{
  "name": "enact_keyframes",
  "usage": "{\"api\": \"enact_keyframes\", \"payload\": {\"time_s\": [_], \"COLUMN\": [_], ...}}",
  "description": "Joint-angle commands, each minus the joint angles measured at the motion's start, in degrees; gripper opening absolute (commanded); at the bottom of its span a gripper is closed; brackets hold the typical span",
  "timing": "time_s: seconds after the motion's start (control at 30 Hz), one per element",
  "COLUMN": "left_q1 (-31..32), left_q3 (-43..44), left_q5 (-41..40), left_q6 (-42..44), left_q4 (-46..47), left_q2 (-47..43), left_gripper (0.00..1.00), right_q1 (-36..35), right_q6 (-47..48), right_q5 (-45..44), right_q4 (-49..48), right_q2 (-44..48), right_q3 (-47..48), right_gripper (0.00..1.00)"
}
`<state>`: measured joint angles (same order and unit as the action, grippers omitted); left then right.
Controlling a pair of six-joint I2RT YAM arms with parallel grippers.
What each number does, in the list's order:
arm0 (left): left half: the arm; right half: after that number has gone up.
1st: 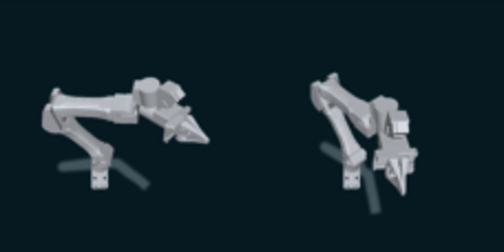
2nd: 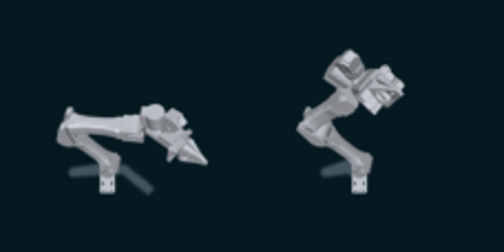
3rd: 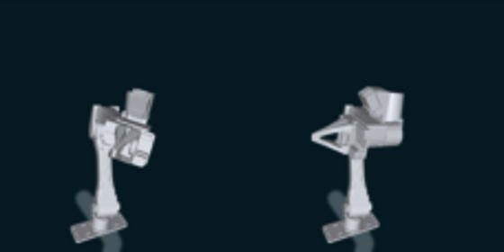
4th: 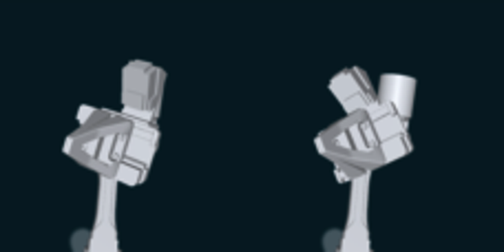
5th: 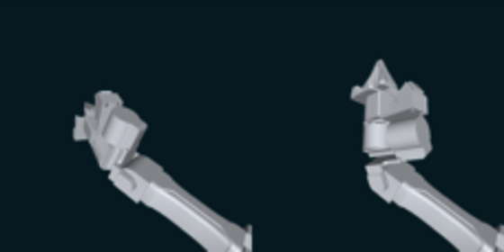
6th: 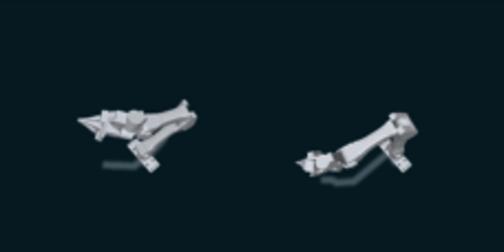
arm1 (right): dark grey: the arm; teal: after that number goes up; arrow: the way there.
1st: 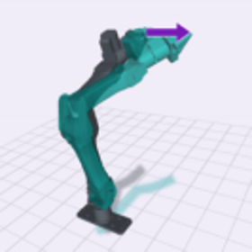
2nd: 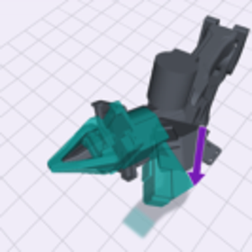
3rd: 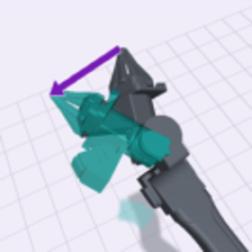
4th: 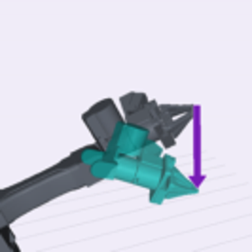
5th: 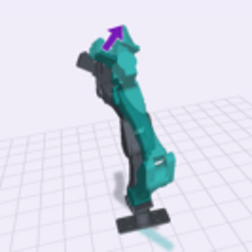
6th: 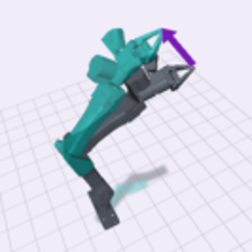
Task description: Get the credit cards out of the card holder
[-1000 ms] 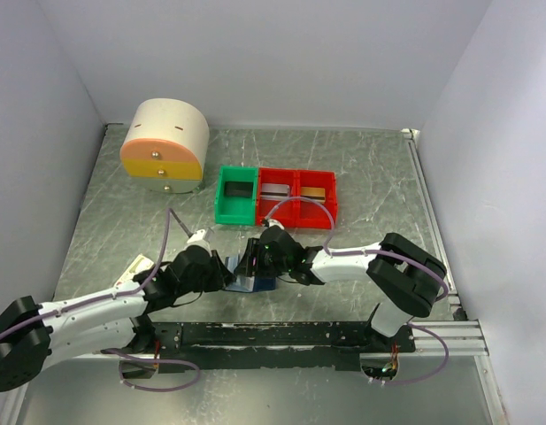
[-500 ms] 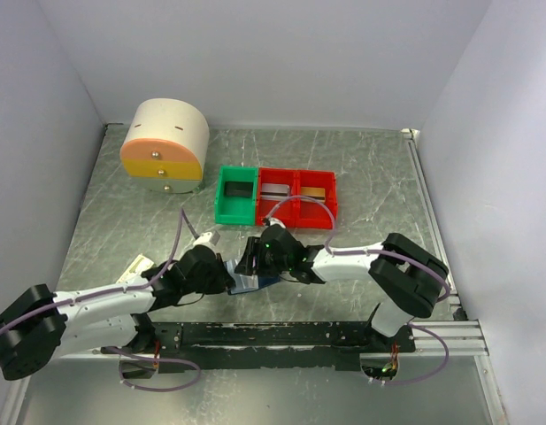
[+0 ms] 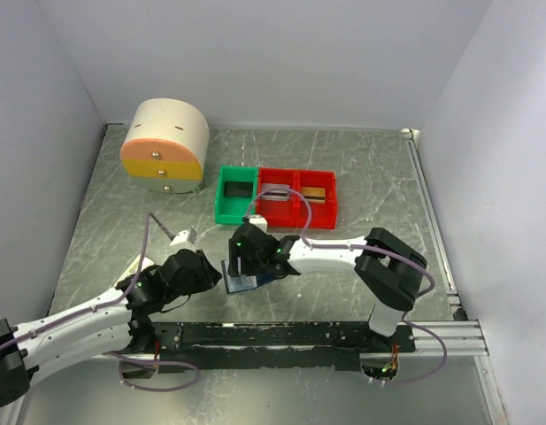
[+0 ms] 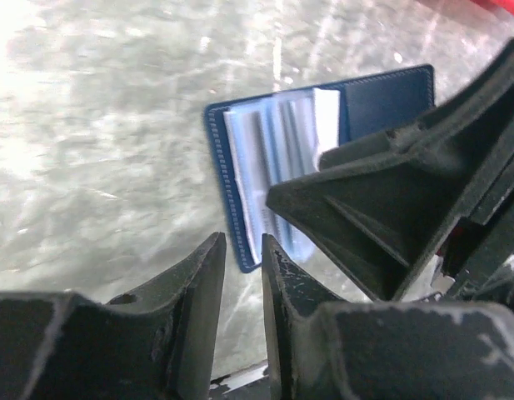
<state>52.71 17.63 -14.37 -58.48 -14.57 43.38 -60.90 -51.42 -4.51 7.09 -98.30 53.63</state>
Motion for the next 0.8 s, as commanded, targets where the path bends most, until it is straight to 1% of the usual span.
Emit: {"api": "enact_keyframes", "payload": {"time_s": [0.0, 0.13, 0.23, 0.3, 0.4, 0.57, 0.67, 0.77], "left_q1": [0.11, 0.12, 0.11, 0.12, 0.12, 0.11, 0.11, 0.13], "left_q3": [2.23, 2.61, 2.83, 2.85, 2.72, 2.20, 1.80, 1.71], "left_q5": [-9.15, -11.34, -11.18, -10.49, -9.36, -7.57, -6.54, -5.71], "left_q6": [-4.21, -4.36, -3.24, -2.65, -2.14, -2.02, -2.01, -1.50], "left_q4": [-12.02, -14.73, -14.52, -13.72, -12.31, -9.59, -7.86, -6.47], "left_q2": [-3.96, -6.28, -7.37, -7.45, -6.65, -4.80, -4.02, -3.29], "left_gripper": [0.36, 0.37, 0.37, 0.38, 0.37, 0.37, 0.37, 0.37], "right_q1": [-1.83, -2.16, -2.07, -2.02, -1.76, 0.19, 1.36, 1.80], "right_q6": [2.44, 2.98, 3.33, 3.39, 2.82, 1.53, 1.28, 1.30], "right_q5": [-8.31, -8.37, -5.52, -3.34, -0.80, 3.05, 4.30, 4.47], "right_q4": [12.78, 13.64, 10.00, 7.35, 4.74, -0.59, -2.33, -2.13], "right_q2": [-5.74, -7.98, -6.90, -5.66, -4.09, -1.12, -0.02, -0.28], "right_q3": [2.54, 4.90, 4.06, 1.51, -0.18, -4.90, -6.40, -6.49], "right_gripper": [0.66, 0.65, 0.64, 0.64, 0.68, 0.69, 0.65, 0.57]}}
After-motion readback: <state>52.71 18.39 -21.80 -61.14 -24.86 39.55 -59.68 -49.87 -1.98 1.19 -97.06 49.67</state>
